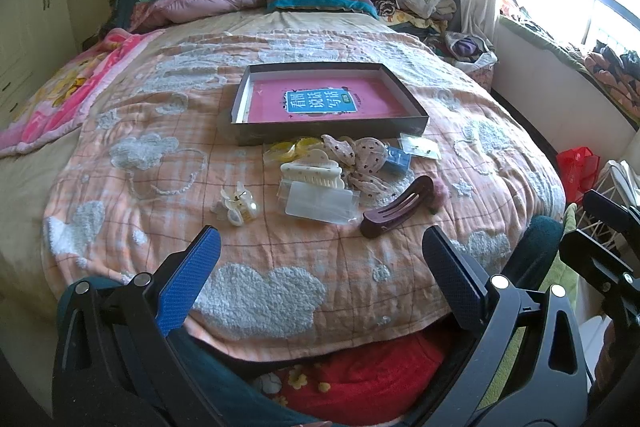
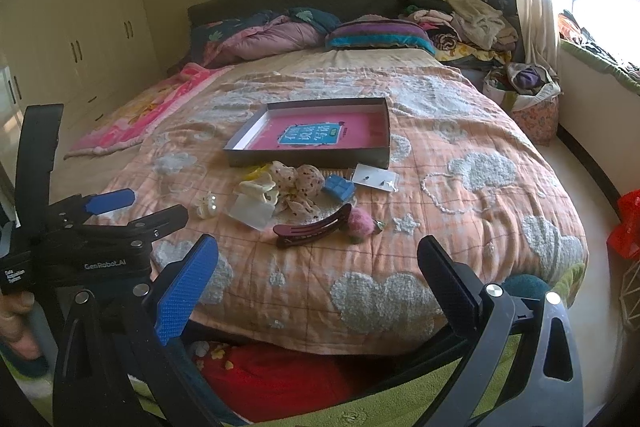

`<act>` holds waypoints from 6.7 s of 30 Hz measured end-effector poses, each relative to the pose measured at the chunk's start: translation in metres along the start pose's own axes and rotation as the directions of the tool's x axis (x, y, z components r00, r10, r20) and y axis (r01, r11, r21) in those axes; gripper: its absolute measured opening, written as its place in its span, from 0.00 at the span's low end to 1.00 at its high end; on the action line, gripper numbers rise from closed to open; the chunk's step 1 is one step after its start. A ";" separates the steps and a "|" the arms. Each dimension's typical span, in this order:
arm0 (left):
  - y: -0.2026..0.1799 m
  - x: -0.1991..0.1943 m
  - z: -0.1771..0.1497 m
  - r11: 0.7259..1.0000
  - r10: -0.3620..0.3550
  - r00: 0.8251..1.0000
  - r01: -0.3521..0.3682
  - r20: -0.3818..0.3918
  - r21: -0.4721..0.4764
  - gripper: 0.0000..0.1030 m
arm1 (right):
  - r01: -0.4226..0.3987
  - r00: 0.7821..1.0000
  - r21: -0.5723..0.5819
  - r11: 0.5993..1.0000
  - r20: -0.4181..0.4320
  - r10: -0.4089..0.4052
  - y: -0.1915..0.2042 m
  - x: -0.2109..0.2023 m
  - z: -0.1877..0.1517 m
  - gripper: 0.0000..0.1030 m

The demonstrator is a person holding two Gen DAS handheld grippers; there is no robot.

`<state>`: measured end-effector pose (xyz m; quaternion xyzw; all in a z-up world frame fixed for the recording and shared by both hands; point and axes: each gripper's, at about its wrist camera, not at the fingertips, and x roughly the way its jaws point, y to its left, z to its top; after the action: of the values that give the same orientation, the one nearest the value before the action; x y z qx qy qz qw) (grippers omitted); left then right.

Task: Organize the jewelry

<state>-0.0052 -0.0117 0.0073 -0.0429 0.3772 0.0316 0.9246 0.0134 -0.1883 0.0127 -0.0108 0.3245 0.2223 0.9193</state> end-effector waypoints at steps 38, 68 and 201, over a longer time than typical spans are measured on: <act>-0.002 -0.007 0.002 1.000 0.006 1.000 -0.006 0.004 0.014 0.92 | -0.019 1.000 0.009 1.000 -0.001 0.019 -0.001 -0.001 0.007 0.96; 0.010 0.104 0.103 0.995 -0.095 0.992 0.093 -0.082 -0.028 0.92 | 0.036 0.998 0.118 0.992 -0.059 -0.030 -0.106 0.073 0.051 0.96; 0.068 0.148 0.184 0.995 -0.100 0.990 0.102 0.098 -0.011 0.91 | -0.038 0.998 0.032 0.999 -0.049 0.039 -0.075 0.214 0.154 0.94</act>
<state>0.2215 0.0788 0.0309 -0.0680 0.3287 -0.0101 0.9419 0.2833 -0.1446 -0.0037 0.0044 0.3506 0.2344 0.9067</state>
